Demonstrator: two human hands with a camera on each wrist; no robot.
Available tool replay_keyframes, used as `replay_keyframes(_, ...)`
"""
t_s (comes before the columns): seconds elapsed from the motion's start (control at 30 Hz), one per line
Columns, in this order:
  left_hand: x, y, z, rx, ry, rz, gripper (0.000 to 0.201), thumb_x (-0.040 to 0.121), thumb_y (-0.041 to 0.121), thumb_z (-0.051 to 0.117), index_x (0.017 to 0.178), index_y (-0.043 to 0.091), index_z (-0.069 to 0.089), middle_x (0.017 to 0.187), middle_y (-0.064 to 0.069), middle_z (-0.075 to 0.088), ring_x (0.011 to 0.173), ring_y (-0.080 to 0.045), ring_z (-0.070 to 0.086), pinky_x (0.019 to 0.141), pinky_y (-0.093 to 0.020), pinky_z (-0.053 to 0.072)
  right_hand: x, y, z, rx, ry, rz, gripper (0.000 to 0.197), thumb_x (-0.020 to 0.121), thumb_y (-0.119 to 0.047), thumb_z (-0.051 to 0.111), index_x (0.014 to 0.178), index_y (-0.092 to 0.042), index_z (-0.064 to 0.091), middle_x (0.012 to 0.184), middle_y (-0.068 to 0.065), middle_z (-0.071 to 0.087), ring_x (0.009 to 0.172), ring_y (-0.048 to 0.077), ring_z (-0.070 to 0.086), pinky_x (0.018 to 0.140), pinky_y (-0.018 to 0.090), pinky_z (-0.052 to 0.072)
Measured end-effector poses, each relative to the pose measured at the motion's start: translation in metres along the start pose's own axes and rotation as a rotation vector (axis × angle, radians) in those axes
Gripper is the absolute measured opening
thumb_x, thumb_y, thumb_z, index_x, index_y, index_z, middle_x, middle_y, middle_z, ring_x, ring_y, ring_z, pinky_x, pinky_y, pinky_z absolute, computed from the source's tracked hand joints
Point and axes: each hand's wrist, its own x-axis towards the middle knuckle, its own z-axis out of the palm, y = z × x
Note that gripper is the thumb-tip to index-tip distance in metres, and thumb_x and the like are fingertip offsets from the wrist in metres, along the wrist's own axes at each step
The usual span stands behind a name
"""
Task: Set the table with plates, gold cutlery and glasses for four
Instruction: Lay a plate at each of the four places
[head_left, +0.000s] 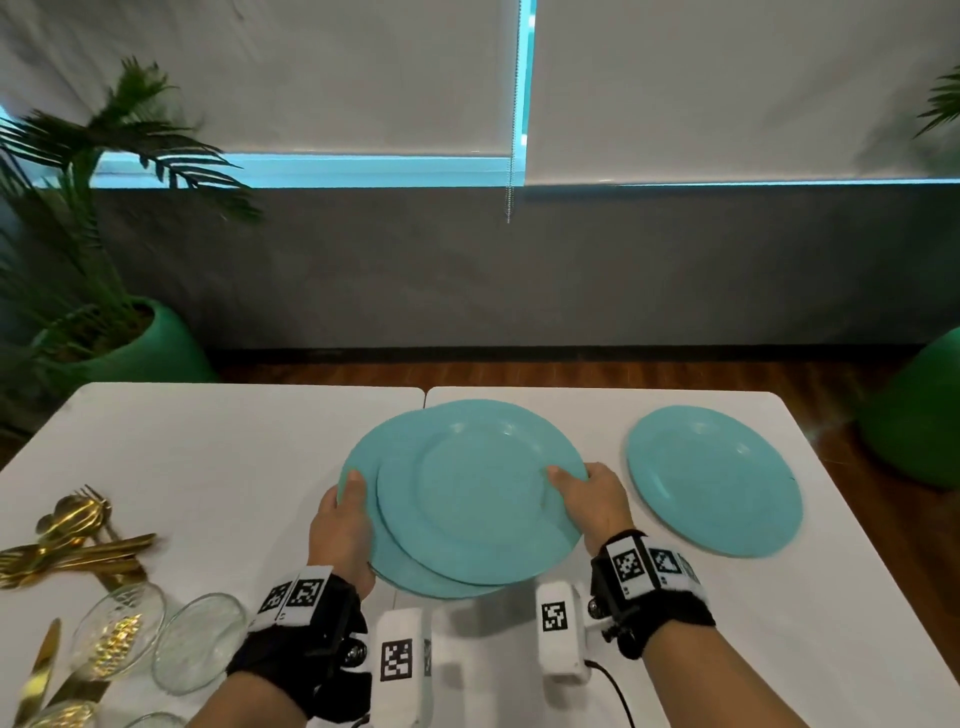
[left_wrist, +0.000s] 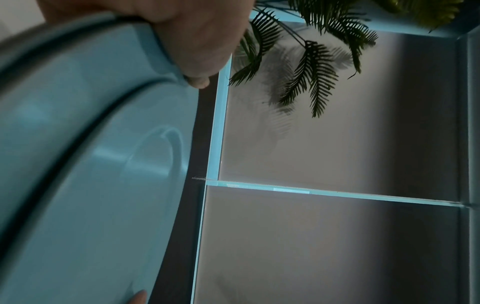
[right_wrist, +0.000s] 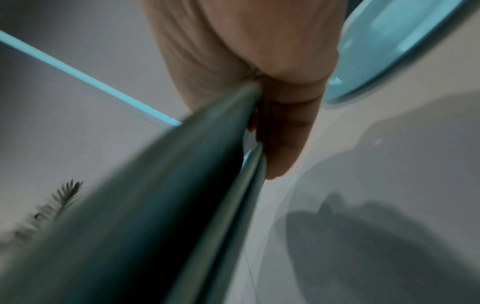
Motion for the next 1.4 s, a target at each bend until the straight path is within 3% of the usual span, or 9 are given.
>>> replay_keyframes(0.2, 0.011, 0.028, -0.035, 0.082, 0.372, 0.125, 0.051, 0.1, 0.038, 0.032, 0.14, 0.006, 0.037, 0.142, -0.022, 0.041, 0.127, -0.038, 0.042, 0.104, -0.04, 0.035, 0.032, 0.022, 0.015, 0.222, 0.045, 0.168, 0.019, 0.094, -0.02, 0.046, 0.078, -0.014, 0.054, 0.108, 0.021, 0.063, 0.098, 0.039, 0.062, 0.089, 0.056, 0.051)
replay_keyframes(0.37, 0.012, 0.051, -0.057, 0.012, 0.514, 0.162, 0.05, 0.1, 0.043, 0.028, 0.139, 0.014, 0.036, 0.14, -0.018, 0.044, 0.125, -0.037, 0.045, 0.097, -0.042, 0.04, 0.039, 0.047, 0.027, 0.277, 0.052, 0.251, 0.031, 0.1, -0.016, 0.039, 0.115, 0.007, 0.053, 0.115, 0.023, 0.06, 0.093, 0.03, 0.056, 0.074, 0.038, 0.054)
replay_keyframes(0.47, 0.011, 0.056, -0.061, -0.022, 0.505, 0.143, 0.05, 0.1, 0.043, 0.026, 0.141, 0.016, 0.035, 0.141, -0.014, 0.043, 0.126, -0.034, 0.045, 0.097, -0.041, 0.04, 0.044, 0.051, 0.035, 0.315, 0.095, 0.275, 0.038, 0.101, -0.013, 0.038, 0.128, 0.012, 0.045, 0.128, 0.029, 0.054, 0.089, 0.022, 0.05, 0.057, 0.026, 0.043)
replay_keyframes(0.6, 0.013, 0.054, -0.061, -0.065, 0.477, 0.139, 0.049, 0.099, 0.045, 0.028, 0.139, 0.017, 0.038, 0.138, -0.013, 0.047, 0.123, -0.033, 0.048, 0.087, -0.036, 0.042, 0.049, 0.059, 0.05, 0.236, 0.078, 0.267, 0.038, 0.099, -0.012, 0.04, 0.131, 0.009, 0.043, 0.129, 0.027, 0.053, 0.097, 0.03, 0.058, 0.082, 0.039, 0.05)
replay_keyframes(0.7, 0.014, 0.051, -0.059, -0.038, 0.435, 0.137, 0.049, 0.099, 0.045, 0.029, 0.139, 0.017, 0.038, 0.138, -0.014, 0.046, 0.122, -0.033, 0.048, 0.087, -0.035, 0.041, 0.054, 0.064, 0.059, 0.315, 0.065, 0.288, 0.034, 0.094, -0.004, 0.045, 0.125, 0.008, 0.05, 0.125, 0.026, 0.058, 0.105, 0.038, 0.061, 0.088, 0.047, 0.051)
replay_keyframes(0.87, 0.013, 0.045, -0.052, -0.023, 0.383, 0.126, 0.048, 0.099, 0.044, 0.03, 0.138, 0.017, 0.039, 0.137, -0.012, 0.047, 0.12, -0.032, 0.049, 0.087, -0.036, 0.042, 0.057, 0.061, 0.067, 0.053, -0.057, 0.3, 0.038, 0.093, -0.002, 0.043, 0.13, 0.007, 0.048, 0.129, 0.023, 0.055, 0.106, 0.031, 0.061, 0.077, 0.029, 0.051)
replay_keyframes(1.0, 0.015, 0.041, -0.05, -0.022, 0.348, 0.136, 0.048, 0.099, 0.044, 0.031, 0.137, 0.017, 0.04, 0.134, -0.012, 0.049, 0.118, -0.033, 0.05, 0.085, -0.036, 0.043, 0.062, 0.063, 0.072, -0.146, 0.003, 0.286, 0.04, 0.087, -0.012, 0.054, 0.124, 0.002, 0.052, 0.122, 0.019, 0.061, 0.108, 0.031, 0.062, 0.087, 0.032, 0.053)
replay_keyframes(1.2, 0.011, 0.039, -0.051, -0.039, 0.308, 0.14, 0.045, 0.1, 0.041, 0.032, 0.137, 0.017, 0.041, 0.134, -0.012, 0.049, 0.11, -0.03, 0.051, 0.082, -0.032, 0.041, 0.07, 0.053, 0.073, -0.236, 0.097, 0.288, 0.042, 0.076, -0.014, 0.07, 0.113, 0.002, 0.057, 0.109, 0.018, 0.068, 0.096, 0.031, 0.067, 0.071, 0.03, 0.051)
replay_keyframes(1.4, 0.011, 0.04, -0.054, -0.031, 0.256, 0.14, 0.045, 0.1, 0.041, 0.032, 0.137, 0.017, 0.04, 0.134, -0.011, 0.049, 0.097, -0.023, 0.046, 0.082, -0.033, 0.043, 0.066, 0.05, 0.071, -0.261, 0.031, 0.249, 0.051, 0.073, -0.023, 0.071, 0.117, -0.001, 0.058, 0.112, 0.015, 0.066, 0.093, 0.029, 0.065, 0.062, 0.024, 0.051)
